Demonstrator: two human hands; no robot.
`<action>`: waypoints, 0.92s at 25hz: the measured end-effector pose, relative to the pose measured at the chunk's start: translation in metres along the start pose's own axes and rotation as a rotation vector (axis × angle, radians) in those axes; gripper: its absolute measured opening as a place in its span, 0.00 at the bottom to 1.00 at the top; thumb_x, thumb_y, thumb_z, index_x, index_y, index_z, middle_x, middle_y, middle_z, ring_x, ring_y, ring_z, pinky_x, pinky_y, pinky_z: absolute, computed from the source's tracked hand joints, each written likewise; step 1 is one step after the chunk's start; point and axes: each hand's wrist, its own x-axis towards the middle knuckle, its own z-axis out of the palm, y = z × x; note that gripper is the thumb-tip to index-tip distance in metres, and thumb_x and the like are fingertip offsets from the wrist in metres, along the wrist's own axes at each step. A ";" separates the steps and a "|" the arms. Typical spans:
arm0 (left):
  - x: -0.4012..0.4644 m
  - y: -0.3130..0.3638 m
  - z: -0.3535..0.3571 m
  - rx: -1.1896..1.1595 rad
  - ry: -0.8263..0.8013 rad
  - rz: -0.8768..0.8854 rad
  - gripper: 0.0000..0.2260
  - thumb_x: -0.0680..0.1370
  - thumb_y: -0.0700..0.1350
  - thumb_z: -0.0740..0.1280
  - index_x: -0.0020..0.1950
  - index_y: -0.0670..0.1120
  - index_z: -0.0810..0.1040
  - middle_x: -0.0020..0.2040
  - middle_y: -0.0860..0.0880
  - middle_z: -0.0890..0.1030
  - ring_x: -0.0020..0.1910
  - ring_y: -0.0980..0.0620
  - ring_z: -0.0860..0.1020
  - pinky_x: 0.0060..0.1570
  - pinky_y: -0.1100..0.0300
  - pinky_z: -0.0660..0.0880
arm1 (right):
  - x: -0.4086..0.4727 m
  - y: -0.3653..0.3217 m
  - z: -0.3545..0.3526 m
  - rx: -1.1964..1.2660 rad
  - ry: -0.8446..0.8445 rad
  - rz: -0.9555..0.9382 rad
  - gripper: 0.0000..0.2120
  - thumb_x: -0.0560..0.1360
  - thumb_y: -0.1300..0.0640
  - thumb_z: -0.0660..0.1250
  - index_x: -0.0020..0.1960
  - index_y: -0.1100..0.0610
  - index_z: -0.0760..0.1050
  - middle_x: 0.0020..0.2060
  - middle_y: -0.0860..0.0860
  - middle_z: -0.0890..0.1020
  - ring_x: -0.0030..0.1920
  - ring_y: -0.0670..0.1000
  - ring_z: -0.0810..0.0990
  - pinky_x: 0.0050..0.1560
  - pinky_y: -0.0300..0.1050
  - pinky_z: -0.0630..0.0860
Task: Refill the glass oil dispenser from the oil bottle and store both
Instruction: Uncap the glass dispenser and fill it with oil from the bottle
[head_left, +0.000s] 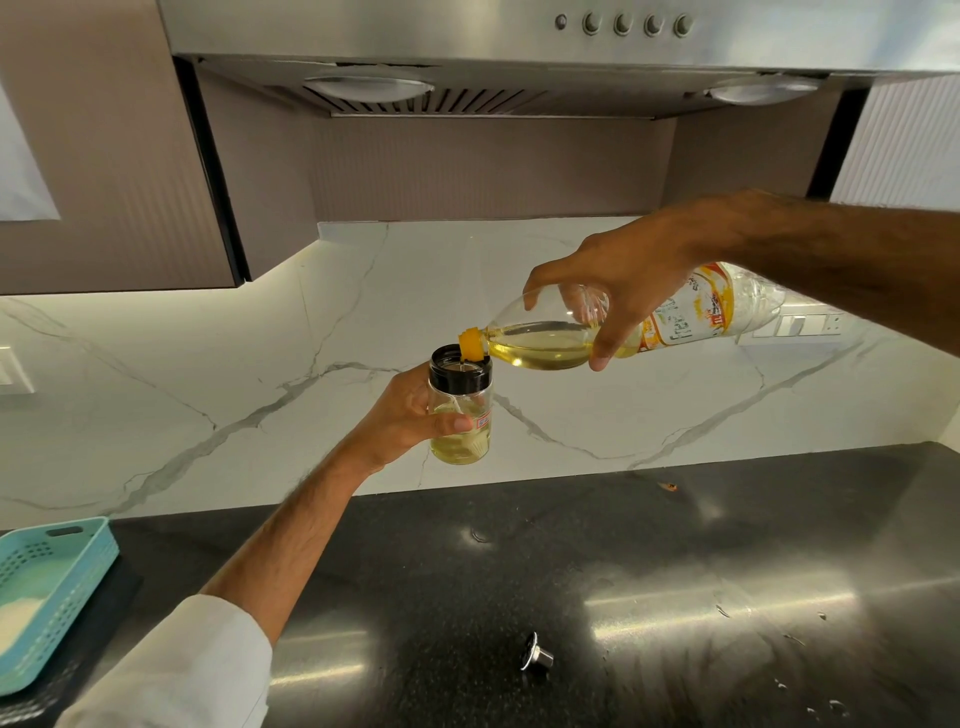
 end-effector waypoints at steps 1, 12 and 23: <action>0.000 0.000 0.000 0.002 -0.002 0.000 0.34 0.63 0.66 0.79 0.63 0.51 0.77 0.57 0.54 0.85 0.60 0.48 0.82 0.55 0.57 0.80 | 0.001 0.001 0.000 0.001 0.000 0.001 0.43 0.67 0.31 0.76 0.75 0.41 0.60 0.55 0.47 0.83 0.51 0.53 0.84 0.49 0.44 0.80; 0.001 0.000 0.000 -0.016 -0.011 -0.005 0.36 0.62 0.65 0.79 0.63 0.49 0.76 0.55 0.55 0.85 0.58 0.52 0.82 0.52 0.61 0.79 | -0.001 -0.003 -0.001 0.010 -0.009 0.004 0.43 0.67 0.33 0.77 0.75 0.42 0.60 0.54 0.47 0.82 0.53 0.54 0.84 0.49 0.44 0.79; 0.001 -0.003 0.000 -0.011 -0.007 -0.011 0.35 0.63 0.66 0.79 0.63 0.50 0.76 0.56 0.56 0.85 0.58 0.53 0.82 0.52 0.63 0.79 | -0.007 -0.007 -0.004 0.014 -0.031 0.010 0.42 0.70 0.39 0.77 0.76 0.45 0.61 0.59 0.51 0.82 0.53 0.54 0.82 0.53 0.45 0.79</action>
